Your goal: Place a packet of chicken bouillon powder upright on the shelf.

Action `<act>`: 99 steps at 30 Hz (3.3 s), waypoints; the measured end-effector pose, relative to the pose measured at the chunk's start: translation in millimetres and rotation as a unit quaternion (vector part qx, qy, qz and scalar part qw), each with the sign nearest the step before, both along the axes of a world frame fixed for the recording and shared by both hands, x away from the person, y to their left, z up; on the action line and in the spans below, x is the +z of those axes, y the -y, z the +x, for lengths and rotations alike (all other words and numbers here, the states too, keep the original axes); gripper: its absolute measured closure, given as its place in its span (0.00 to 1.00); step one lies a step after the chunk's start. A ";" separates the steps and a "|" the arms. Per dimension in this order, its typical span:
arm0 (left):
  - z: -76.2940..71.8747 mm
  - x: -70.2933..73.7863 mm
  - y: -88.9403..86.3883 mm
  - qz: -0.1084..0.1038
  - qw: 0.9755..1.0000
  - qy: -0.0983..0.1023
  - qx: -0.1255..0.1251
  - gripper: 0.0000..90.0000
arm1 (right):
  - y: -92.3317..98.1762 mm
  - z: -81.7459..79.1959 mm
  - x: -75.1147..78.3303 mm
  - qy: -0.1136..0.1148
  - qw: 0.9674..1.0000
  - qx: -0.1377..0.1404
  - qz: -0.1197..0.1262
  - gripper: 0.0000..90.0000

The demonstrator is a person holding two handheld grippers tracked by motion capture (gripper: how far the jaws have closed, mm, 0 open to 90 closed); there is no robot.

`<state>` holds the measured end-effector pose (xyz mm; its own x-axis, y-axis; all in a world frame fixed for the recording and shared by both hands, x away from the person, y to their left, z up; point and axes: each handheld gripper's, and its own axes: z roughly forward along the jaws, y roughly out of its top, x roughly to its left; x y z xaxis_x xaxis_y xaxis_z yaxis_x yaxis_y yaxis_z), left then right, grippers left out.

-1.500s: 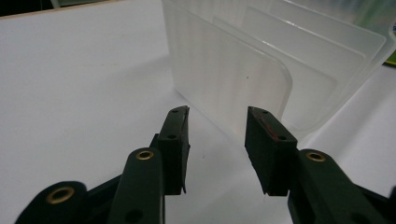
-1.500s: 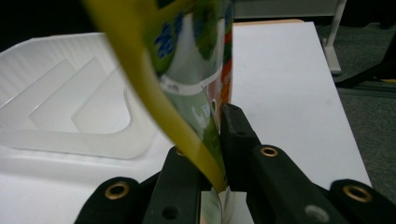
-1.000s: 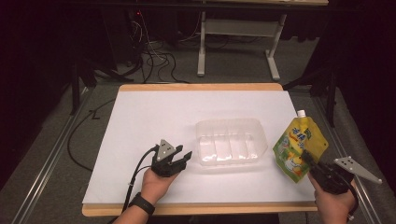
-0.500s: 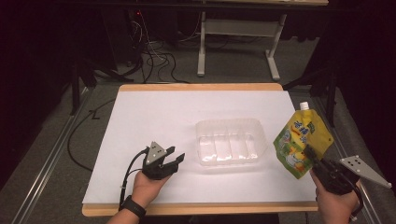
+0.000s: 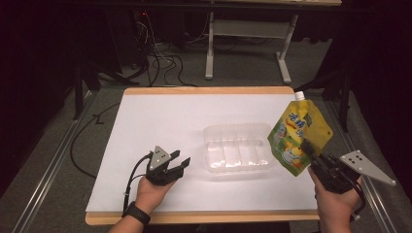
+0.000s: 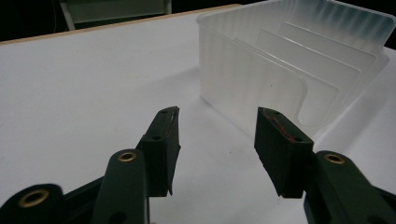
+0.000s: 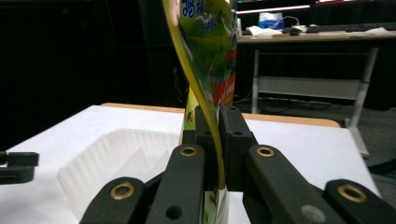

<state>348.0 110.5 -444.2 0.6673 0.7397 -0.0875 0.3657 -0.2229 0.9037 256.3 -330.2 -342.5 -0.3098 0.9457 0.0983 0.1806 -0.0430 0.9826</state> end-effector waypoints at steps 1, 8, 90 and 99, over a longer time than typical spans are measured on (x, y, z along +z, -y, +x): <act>-0.2 0.4 -0.4 -0.001 1.000 0.001 0.001 0.56 | -7.7 5.1 0.1 -0.001 1.000 0.006 0.001 0.99; -1.5 1.9 -3.3 -0.003 1.000 0.004 0.002 0.56 | -30.0 20.4 -3.5 -0.007 1.000 0.019 0.000 0.99; -5.8 4.5 -3.0 -0.004 1.000 0.007 -0.018 0.56 | -130.7 85.2 -71.7 -0.012 1.000 0.001 -0.019 0.99; -5.0 5.2 -4.4 -0.002 1.000 0.008 -0.016 0.56 | -130.2 84.6 -75.6 -0.016 1.000 0.009 -0.016 0.98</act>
<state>343.0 114.9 -438.9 0.6918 0.7177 -0.0799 0.3446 -0.2309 0.9099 341.0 -200.0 -418.0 -0.3232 0.9431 0.0779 0.2116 -0.0083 0.9773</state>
